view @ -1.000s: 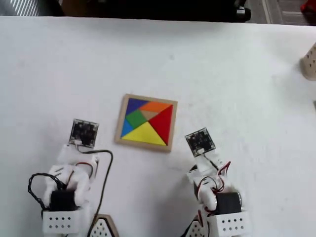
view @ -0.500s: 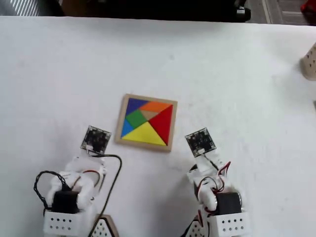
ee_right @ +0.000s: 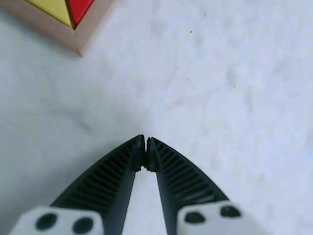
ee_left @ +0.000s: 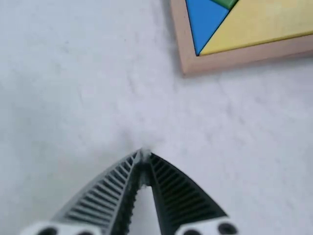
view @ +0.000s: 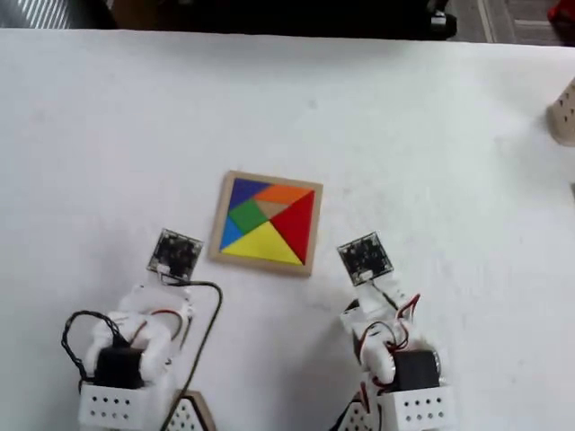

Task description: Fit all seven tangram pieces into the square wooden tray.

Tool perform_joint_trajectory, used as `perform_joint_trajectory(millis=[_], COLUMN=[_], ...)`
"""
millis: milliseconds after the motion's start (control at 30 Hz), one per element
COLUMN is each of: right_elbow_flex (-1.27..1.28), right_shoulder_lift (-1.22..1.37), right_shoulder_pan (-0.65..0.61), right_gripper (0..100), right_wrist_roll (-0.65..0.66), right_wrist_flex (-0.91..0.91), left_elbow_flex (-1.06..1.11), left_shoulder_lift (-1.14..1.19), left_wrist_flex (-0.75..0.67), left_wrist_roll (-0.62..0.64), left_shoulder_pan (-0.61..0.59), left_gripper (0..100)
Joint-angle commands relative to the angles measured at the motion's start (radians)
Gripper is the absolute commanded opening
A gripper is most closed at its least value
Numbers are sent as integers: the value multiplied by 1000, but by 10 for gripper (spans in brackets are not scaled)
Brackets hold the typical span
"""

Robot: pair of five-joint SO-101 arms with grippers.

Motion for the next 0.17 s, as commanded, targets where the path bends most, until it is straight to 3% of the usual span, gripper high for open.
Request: perform_joint_trajectory(millis=[0, 133], right_elbow_flex=[9, 9], right_shoulder_lift=[-13, -13], right_shoulder_pan=[7, 7], right_gripper=[19, 19], right_wrist_roll=[15, 15], right_wrist_flex=[4, 4], left_elbow_flex=[-6, -6], left_shoulder_lift=[-12, -12], left_wrist_flex=[6, 6], left_wrist_roll=[-6, -6], left_shoulder_pan=[10, 10], left_gripper=[24, 24])
